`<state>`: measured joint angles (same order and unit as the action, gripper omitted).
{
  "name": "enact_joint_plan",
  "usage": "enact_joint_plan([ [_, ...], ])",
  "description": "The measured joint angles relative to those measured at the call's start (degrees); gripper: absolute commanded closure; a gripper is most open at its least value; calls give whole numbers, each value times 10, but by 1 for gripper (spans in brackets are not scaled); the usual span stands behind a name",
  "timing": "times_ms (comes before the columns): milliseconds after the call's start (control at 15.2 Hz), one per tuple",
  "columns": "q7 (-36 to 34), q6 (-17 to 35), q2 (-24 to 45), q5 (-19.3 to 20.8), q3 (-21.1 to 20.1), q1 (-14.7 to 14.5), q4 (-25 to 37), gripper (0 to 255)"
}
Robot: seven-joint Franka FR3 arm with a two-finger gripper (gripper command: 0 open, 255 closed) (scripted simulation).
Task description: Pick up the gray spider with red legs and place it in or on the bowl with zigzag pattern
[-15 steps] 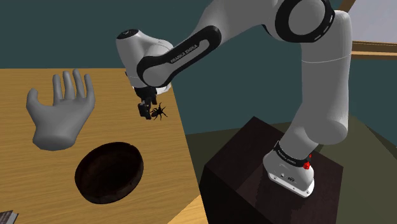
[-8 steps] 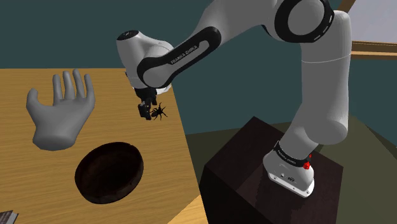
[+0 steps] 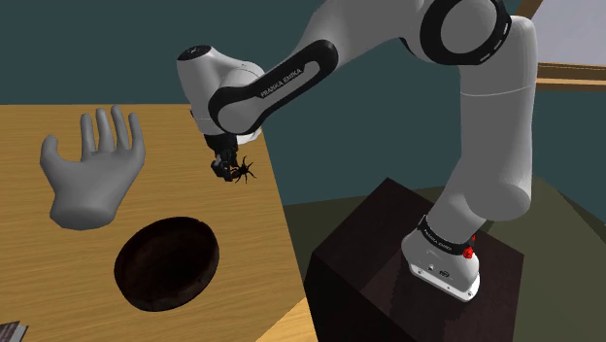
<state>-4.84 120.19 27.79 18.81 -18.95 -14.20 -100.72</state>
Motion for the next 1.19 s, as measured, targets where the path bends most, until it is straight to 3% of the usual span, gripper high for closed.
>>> enact_joint_plan([
  [1188, 26, -89, -53, -27, -11, 8, 40, 255],
])
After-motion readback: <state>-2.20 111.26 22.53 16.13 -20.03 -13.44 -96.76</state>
